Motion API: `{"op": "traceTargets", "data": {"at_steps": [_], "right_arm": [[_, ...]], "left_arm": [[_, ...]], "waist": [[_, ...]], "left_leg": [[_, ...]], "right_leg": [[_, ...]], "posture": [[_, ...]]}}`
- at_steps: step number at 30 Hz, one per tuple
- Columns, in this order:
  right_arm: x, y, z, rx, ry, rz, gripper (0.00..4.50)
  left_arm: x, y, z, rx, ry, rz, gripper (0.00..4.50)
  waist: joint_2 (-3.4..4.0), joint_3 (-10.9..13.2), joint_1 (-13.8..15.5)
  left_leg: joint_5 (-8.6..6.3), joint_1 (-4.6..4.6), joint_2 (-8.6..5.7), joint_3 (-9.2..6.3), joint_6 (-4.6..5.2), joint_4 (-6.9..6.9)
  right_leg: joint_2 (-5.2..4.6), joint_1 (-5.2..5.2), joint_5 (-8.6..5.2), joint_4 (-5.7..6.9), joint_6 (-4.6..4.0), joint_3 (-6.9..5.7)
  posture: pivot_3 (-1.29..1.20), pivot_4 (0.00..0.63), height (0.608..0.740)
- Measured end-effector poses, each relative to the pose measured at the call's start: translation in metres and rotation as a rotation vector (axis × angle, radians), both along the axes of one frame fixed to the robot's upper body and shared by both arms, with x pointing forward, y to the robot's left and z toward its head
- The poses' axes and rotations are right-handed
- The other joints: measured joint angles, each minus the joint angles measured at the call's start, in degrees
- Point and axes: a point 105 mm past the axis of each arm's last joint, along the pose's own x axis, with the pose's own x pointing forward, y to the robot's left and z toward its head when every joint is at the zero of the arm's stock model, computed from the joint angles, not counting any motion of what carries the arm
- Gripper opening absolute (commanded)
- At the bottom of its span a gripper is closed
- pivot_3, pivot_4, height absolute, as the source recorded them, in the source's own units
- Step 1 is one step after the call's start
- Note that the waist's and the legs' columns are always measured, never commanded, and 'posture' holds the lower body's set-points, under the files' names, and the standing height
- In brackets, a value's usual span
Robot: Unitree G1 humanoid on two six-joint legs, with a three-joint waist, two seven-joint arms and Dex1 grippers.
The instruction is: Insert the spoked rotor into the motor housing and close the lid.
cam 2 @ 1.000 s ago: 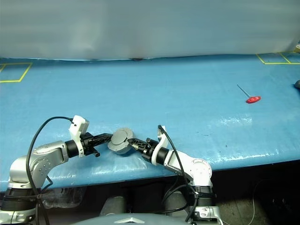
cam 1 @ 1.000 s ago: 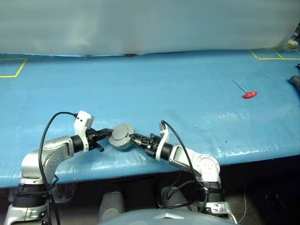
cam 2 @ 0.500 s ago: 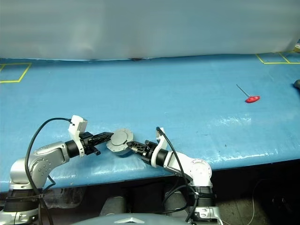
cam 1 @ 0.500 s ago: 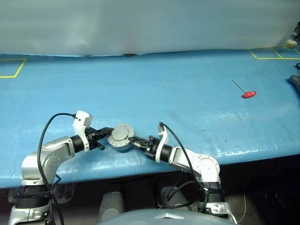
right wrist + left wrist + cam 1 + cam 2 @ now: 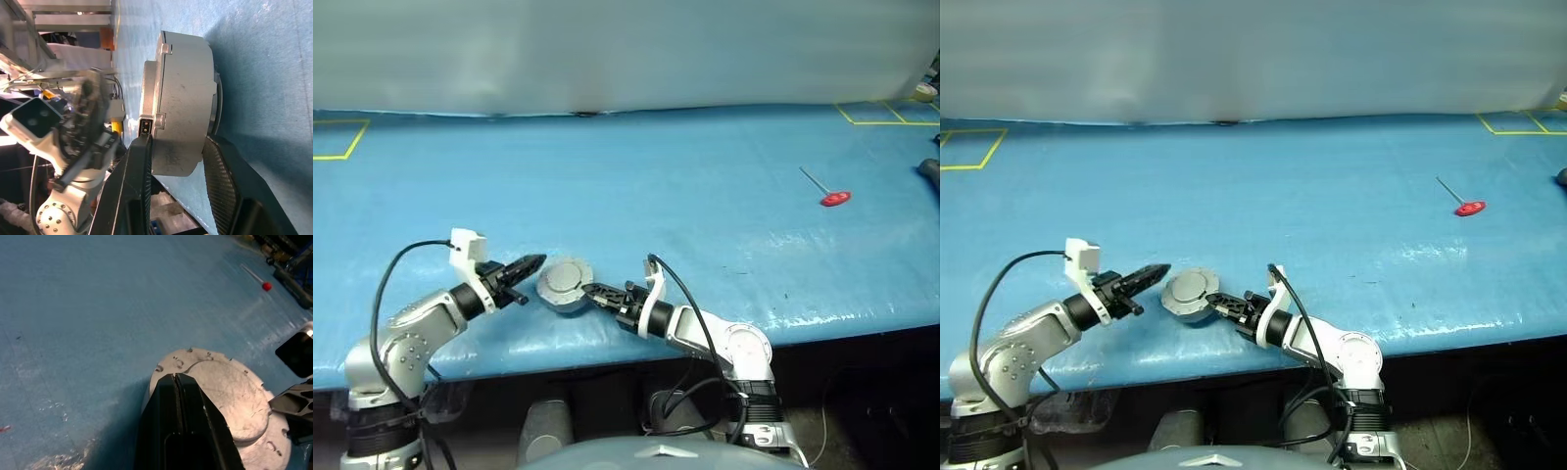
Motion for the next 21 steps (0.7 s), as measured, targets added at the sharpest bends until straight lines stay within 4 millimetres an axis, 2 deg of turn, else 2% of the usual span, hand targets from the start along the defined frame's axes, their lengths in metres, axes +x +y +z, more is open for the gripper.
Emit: {"op": "traceTargets", "data": {"at_steps": [3,6,10,14,17,21], "right_arm": [[0.002,-0.002,0.0,0.004,0.001,-0.016,1.18],[0.005,-0.005,0.001,0.014,0.002,-0.042,1.18],[0.014,-0.014,0.002,0.031,0.004,-0.116,1.18],[0.023,-0.021,0.008,0.052,-0.01,-0.168,1.18],[0.032,-0.019,0.019,0.071,-0.046,-0.173,1.18],[0.043,-0.015,0.036,0.107,-0.101,-0.173,1.18]], "left_arm": [[-0.001,0.007,0.019,-0.098,-0.076,0.074,0.0],[-0.01,0.009,0.022,-0.252,-0.087,0.157,0.0],[-0.029,0.006,0.014,-0.49,-0.059,0.282,0.0],[-0.043,-0.008,-0.004,-0.681,0.04,0.364,0.0],[-0.048,-0.019,-0.015,-0.715,0.114,0.359,0.6],[-0.051,-0.028,-0.028,-0.774,0.185,0.378,1.93]], "waist": [[0.0,0.0,0.0],[0.0,0.0,0.0],[-0.04,0.02,0.09],[-0.05,0.05,0.22],[-0.07,0.14,-0.04],[-0.05,0.15,-0.11]], "left_leg": [[0.0,0.0,-0.01,-0.01,0.0,0.11],[-0.02,-0.11,-0.02,-0.01,0.03,0.32],[-0.06,-0.32,-0.09,-0.02,0.09,0.62],[-0.06,-0.43,-0.13,-0.02,0.11,0.83],[-0.05,-0.51,-0.05,-0.09,0.16,0.95],[-0.04,-0.53,-0.06,-0.1,0.17,0.95]], "right_leg": [[0.01,0.04,0.04,0.01,0.06,0.01],[-0.02,0.04,0.1,-0.01,0.17,0.02],[-0.13,0.02,0.14,-0.06,0.2,0.03],[-0.14,-0.01,0.1,-0.06,0.16,0.08],[-0.01,-0.07,0.13,0.0,0.1,0.06],[0.0,-0.07,0.14,-0.01,0.08,0.07]], "posture": [[0.0,0.15,0.74],[0.0,0.15,0.74],[0.0,0.15,0.74],[0.0,0.15,0.74],[0.0,0.15,0.74],[0.0,0.15,0.74]]}}
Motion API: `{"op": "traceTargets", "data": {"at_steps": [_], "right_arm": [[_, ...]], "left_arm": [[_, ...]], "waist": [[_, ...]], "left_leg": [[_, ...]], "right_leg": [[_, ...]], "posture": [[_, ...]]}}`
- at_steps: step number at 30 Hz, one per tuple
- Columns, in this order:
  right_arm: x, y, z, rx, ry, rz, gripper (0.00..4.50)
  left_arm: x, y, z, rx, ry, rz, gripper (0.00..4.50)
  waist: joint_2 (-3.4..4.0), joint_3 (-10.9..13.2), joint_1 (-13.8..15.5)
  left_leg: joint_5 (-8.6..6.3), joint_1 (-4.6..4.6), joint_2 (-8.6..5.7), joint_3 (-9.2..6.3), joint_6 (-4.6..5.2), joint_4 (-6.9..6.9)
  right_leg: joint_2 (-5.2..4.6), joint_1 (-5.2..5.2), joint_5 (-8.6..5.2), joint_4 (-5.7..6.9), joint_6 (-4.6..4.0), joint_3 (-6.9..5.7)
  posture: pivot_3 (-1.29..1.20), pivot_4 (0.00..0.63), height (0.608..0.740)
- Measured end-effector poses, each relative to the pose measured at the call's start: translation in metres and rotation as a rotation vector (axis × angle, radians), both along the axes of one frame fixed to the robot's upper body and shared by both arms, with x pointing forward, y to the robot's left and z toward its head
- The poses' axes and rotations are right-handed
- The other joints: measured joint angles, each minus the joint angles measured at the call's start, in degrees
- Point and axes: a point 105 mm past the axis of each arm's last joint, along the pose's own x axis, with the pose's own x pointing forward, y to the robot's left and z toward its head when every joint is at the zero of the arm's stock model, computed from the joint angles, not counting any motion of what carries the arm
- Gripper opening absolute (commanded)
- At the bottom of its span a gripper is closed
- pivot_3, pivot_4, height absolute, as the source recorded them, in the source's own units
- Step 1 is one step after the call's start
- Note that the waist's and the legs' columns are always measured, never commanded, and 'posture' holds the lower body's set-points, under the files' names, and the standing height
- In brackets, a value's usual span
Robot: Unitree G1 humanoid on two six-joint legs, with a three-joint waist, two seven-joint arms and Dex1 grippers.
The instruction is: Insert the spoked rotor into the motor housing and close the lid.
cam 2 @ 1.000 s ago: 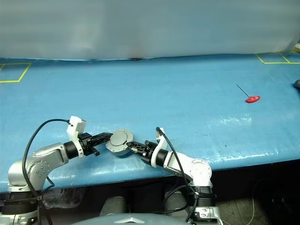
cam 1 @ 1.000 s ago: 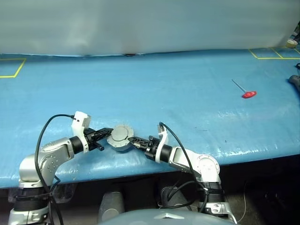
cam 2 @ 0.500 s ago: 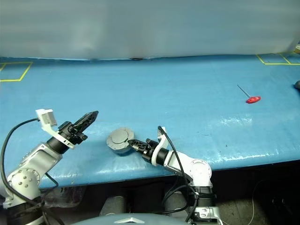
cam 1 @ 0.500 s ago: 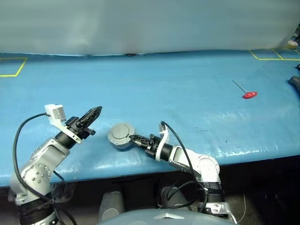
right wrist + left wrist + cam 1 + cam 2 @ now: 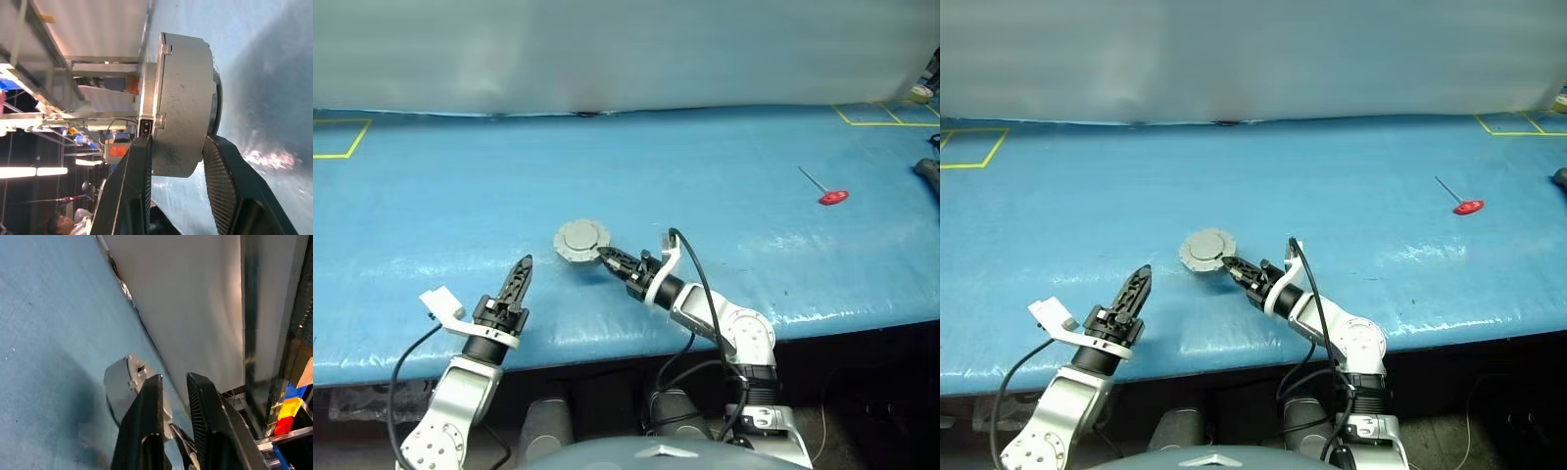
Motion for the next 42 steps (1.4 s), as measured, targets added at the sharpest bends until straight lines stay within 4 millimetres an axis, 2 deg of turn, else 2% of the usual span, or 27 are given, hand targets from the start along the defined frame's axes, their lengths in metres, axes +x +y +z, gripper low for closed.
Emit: {"op": "traceTargets", "data": {"at_steps": [3,7,8,13,25,29,42], "right_arm": [[0.004,0.005,0.011,0.025,-0.036,0.012,1.18],[0.006,0.01,0.015,0.036,-0.05,0.028,1.18],[0.006,0.01,0.014,0.035,-0.05,0.031,1.18],[0.005,0.012,0.014,0.035,-0.052,0.042,1.18],[-0.009,0.022,0.013,0.026,-0.061,0.136,1.18],[-0.019,0.024,0.009,0.01,-0.053,0.171,1.18],[-0.034,0.018,0.002,0.033,-0.003,0.164,1.18]], "left_arm": [[0.002,-0.004,-0.01,-0.042,0.033,0.007,2.9],[0.004,-0.007,-0.006,-0.102,-0.001,0.016,4.29],[0.004,-0.009,-0.004,-0.119,-0.013,0.012,4.5],[0.005,-0.013,0.001,-0.182,-0.057,0.002,4.5],[0.004,-0.013,-0.003,-0.345,-0.079,-0.009,4.5],[0.004,-0.013,-0.003,-0.369,-0.085,-0.012,4.5],[0.009,-0.017,-0.007,-0.388,-0.055,-0.035,4.5]], "waist": [[0.0,0.0,0.03],[0.0,0.0,0.13],[0.0,0.0,0.13],[0.0,0.0,0.09],[0.01,0.01,-0.01],[0.01,0.01,0.0],[0.01,0.02,-0.08]], "left_leg": [[-0.01,-0.07,-0.02,-0.01,0.02,0.0],[-0.05,-0.1,-0.04,0.0,0.07,0.0],[-0.05,-0.1,-0.04,0.0,0.08,0.0],[-0.05,-0.09,-0.04,0.0,0.08,0.0],[-0.05,-0.1,-0.03,0.0,0.08,0.0],[-0.05,-0.1,-0.03,-0.01,0.08,0.0],[-0.06,-0.11,-0.03,-0.02,0.1,0.0]], "right_leg": [[0.0,-0.04,0.0,-0.03,0.0,-0.01],[-0.02,-0.04,0.06,-0.05,-0.09,0.0],[-0.02,-0.04,0.06,-0.05,-0.09,0.0],[-0.02,-0.04,0.04,-0.04,-0.06,0.0],[-0.02,-0.05,0.0,-0.05,-0.01,0.0],[-0.02,-0.05,-0.01,-0.06,-0.02,0.0],[-0.02,-0.06,-0.02,-0.07,-0.03,0.0]], "posture": [[0.0,0.15,0.74],[0.0,0.15,0.74],[0.0,0.15,0.74],[0.0,0.15,0.74],[0.0,0.15,0.74],[0.0,0.15,0.74],[0.0,0.15,0.74]]}}
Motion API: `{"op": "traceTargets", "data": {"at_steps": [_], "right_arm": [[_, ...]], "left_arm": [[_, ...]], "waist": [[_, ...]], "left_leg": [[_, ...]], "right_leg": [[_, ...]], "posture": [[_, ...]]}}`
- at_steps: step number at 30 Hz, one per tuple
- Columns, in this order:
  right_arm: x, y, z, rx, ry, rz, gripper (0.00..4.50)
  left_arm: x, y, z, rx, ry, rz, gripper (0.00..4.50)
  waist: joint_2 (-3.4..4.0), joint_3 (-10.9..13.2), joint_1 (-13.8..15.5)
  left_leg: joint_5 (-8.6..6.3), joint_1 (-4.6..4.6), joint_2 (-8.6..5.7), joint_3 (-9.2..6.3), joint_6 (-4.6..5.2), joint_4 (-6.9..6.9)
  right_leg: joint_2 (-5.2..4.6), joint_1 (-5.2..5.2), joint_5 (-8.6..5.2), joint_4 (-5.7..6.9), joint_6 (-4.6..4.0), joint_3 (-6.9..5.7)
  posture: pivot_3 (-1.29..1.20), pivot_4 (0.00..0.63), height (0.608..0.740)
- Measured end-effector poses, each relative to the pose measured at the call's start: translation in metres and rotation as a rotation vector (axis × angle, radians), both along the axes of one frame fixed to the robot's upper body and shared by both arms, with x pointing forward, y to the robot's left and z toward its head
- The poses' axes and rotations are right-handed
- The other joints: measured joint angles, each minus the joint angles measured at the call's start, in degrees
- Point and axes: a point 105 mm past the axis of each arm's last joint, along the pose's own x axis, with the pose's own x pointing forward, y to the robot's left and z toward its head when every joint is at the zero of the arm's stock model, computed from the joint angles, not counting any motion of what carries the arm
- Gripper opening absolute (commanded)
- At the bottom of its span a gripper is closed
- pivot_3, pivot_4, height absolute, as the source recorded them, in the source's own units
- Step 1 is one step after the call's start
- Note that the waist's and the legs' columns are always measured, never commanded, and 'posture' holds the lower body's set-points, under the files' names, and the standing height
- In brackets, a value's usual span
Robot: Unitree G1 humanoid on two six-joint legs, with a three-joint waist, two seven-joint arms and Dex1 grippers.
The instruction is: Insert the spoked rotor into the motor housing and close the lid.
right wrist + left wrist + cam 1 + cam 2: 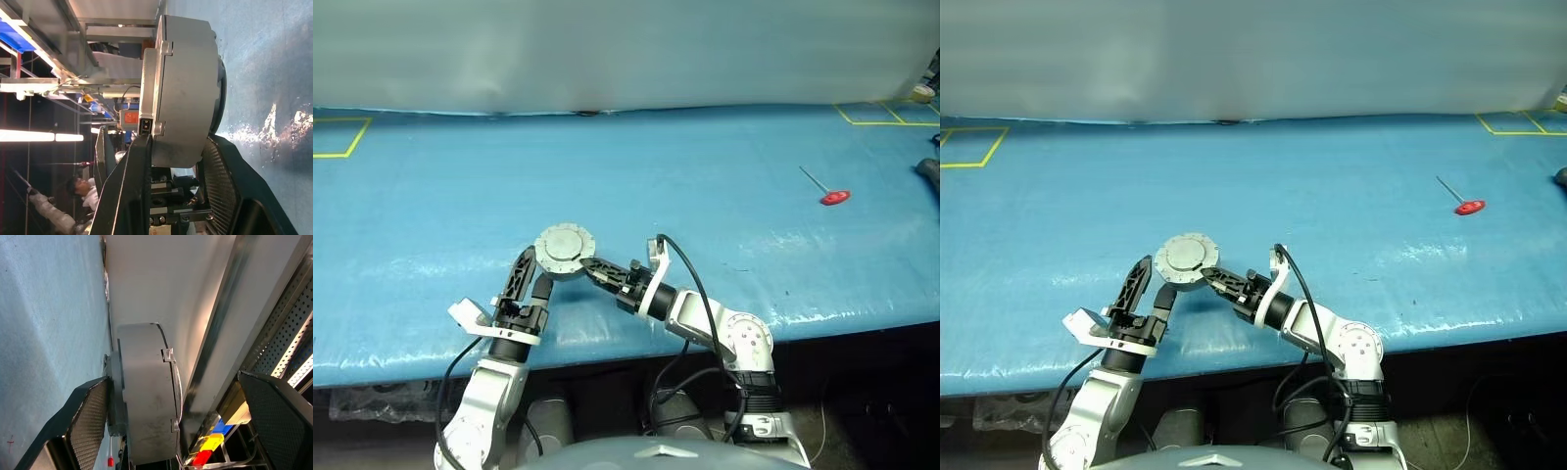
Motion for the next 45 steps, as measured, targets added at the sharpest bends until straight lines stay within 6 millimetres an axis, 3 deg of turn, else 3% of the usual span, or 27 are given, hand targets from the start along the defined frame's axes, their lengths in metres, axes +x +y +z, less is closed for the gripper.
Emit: {"op": "traceTargets", "data": {"at_steps": [9,12,17,38,41,45], "right_arm": [[0.001,0.0,0.0,-0.002,0.002,-0.007,1.18],[0.001,0.003,0.002,0.008,-0.008,-0.003,1.18],[0.002,0.003,0.004,0.014,-0.014,-0.007,1.18],[-0.022,0.015,0.008,0.023,-0.056,0.125,1.18],[-0.023,0.015,0.009,0.02,-0.063,0.13,1.18],[-0.022,0.014,0.008,-0.004,-0.085,0.12,1.18]], "left_arm": [[-0.004,0.001,-0.005,-0.018,0.035,0.003,4.5],[-0.015,-0.011,-0.015,-0.037,0.087,-0.039,4.5],[-0.021,-0.016,-0.015,-0.052,0.102,-0.045,4.5],[-0.007,-0.011,0.009,0.016,-0.009,-0.017,4.5],[-0.006,-0.009,0.008,0.018,-0.003,-0.01,3.86],[-0.006,-0.006,0.0,0.019,0.028,-0.001,2.59]], "waist": [[0.0,0.01,0.02],[0.0,0.02,-0.15],[0.06,0.08,-0.08],[0.05,0.12,-0.1],[0.05,0.12,-0.09],[0.05,0.12,-0.06]], "left_leg": [[-0.01,-0.03,0.0,0.0,0.01,0.0],[-0.03,-0.03,0.0,0.0,0.05,-0.01],[-0.03,-0.02,0.0,-0.03,0.05,0.0],[-0.04,-0.09,-0.01,-0.01,0.06,-0.02],[-0.04,-0.1,-0.01,-0.02,0.06,-0.02],[-0.04,-0.08,-0.01,-0.01,0.06,-0.02]], "right_leg": [[-0.01,-0.01,0.0,-0.04,0.0,0.0],[-0.01,-0.02,0.0,-0.06,0.0,0.02],[-0.03,-0.04,-0.01,-0.05,0.0,0.01],[-0.02,-0.07,-0.01,-0.07,-0.01,0.0],[-0.01,-0.07,-0.02,-0.07,-0.01,-0.01],[-0.02,-0.06,-0.01,-0.07,-0.01,0.0]], "posture": [[0.0,0.15,0.74],[0.0,0.15,0.74],[0.0,0.15,0.74],[0.0,0.15,0.74],[0.0,0.15,0.74],[0.0,0.15,0.74]]}}
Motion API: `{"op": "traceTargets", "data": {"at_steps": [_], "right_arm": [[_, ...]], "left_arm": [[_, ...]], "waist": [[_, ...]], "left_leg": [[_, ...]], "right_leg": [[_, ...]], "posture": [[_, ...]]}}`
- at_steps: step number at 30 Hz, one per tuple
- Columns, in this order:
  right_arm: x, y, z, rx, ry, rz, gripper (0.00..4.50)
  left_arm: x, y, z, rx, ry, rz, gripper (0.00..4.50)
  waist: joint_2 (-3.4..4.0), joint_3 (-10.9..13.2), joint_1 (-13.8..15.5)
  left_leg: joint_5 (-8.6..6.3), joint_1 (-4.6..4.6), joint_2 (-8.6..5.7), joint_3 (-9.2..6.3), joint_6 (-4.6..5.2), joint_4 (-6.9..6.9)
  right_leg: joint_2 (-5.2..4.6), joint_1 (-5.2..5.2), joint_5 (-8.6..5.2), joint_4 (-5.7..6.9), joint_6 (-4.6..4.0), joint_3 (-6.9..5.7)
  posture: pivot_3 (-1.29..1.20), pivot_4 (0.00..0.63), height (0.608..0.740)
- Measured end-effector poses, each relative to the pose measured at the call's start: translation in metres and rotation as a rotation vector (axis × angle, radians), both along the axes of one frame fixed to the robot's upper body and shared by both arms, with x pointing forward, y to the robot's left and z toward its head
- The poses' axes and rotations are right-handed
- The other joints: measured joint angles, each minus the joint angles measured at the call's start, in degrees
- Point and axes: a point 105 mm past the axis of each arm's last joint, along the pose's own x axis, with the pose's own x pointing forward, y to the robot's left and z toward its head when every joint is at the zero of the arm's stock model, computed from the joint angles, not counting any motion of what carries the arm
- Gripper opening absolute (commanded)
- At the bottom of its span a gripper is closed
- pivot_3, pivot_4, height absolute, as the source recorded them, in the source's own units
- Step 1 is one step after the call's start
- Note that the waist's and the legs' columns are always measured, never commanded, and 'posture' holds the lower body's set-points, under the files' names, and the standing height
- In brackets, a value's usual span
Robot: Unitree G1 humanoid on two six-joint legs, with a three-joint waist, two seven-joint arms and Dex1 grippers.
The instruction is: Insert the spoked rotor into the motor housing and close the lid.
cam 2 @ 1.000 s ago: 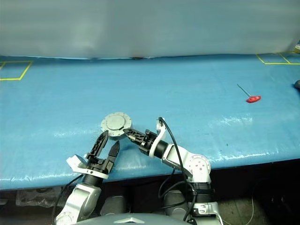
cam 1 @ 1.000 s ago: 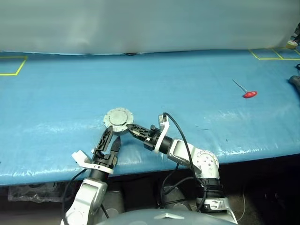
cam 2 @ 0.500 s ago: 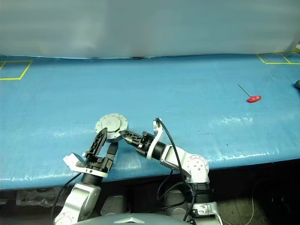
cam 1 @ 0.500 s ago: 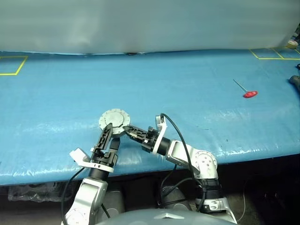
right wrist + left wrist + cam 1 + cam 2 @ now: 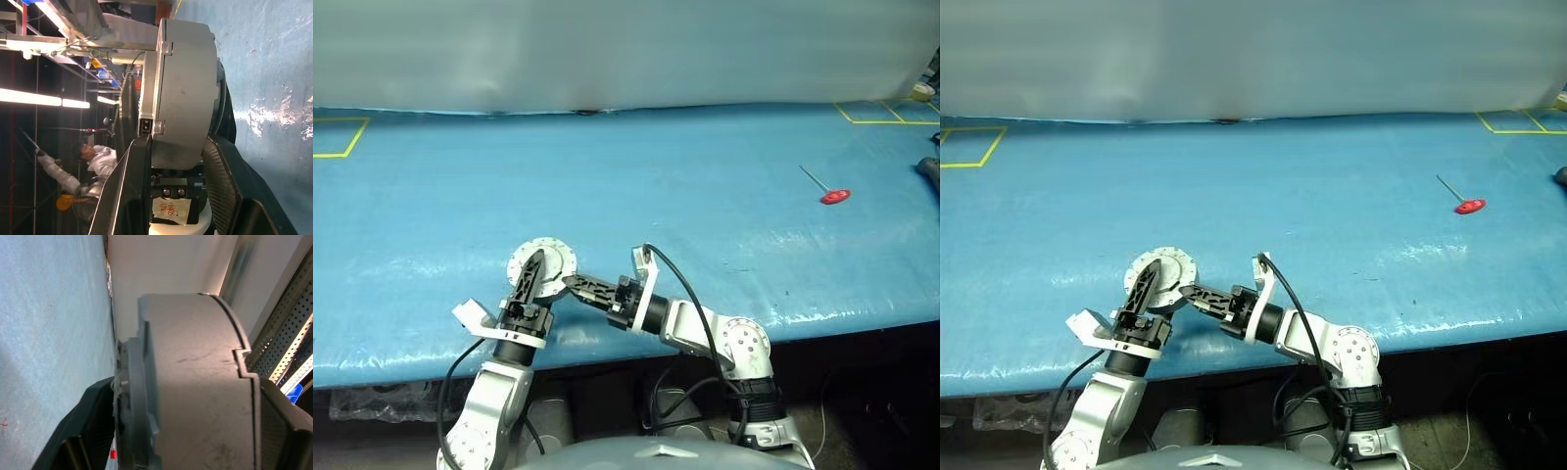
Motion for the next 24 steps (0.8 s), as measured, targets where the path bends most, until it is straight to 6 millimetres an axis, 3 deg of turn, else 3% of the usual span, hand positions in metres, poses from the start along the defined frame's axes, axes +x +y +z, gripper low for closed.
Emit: {"op": "traceTargets", "data": {"at_steps": [1,5,15,20,24], "right_arm": [[0.001,0.0,-0.001,-0.013,-0.008,-0.002,1.18],[0.002,0.001,-0.004,-0.027,-0.022,-0.012,1.18],[0.01,-0.016,0.001,-0.118,-0.21,-0.077,4.43],[0.007,-0.027,-0.008,-0.221,-0.313,-0.094,4.5],[0.004,-0.03,-0.015,-0.298,-0.399,-0.106,4.5]], "left_arm": [[0.0,0.0,-0.002,-0.001,0.009,0.0,2.4],[0.001,0.002,-0.006,-0.007,0.011,0.005,2.42],[0.01,0.019,-0.021,0.074,0.071,0.064,2.42],[0.033,0.04,-0.024,0.159,0.108,0.119,2.42],[0.07,0.055,-0.017,0.236,0.125,0.141,2.42]], "waist": [[-0.02,0.0,0.02],[-0.05,0.02,0.06],[-0.05,0.03,0.26],[-0.07,0.03,0.58],[-0.11,0.05,1.35]], "left_leg": [[0.0,0.01,0.0,0.0,0.0,0.0],[0.0,-0.01,0.0,-0.01,0.0,0.01],[0.0,0.03,0.0,-0.02,0.0,0.01],[0.01,0.05,0.0,-0.03,-0.01,0.02],[0.01,0.06,0.0,-0.04,-0.01,0.09]], "right_leg": [[0.0,0.01,0.0,0.0,0.0,-0.01],[0.01,0.0,0.0,0.0,0.0,-0.02],[0.02,0.03,0.0,0.01,0.0,-0.03],[0.07,0.05,0.0,0.05,0.0,-0.03],[0.1,0.09,0.03,0.06,0.04,-0.02]], "posture": [[0.0,0.15,0.74],[0.0,0.15,0.74],[0.0,0.15,0.74],[0.0,0.15,0.74],[0.0,0.15,0.74]]}}
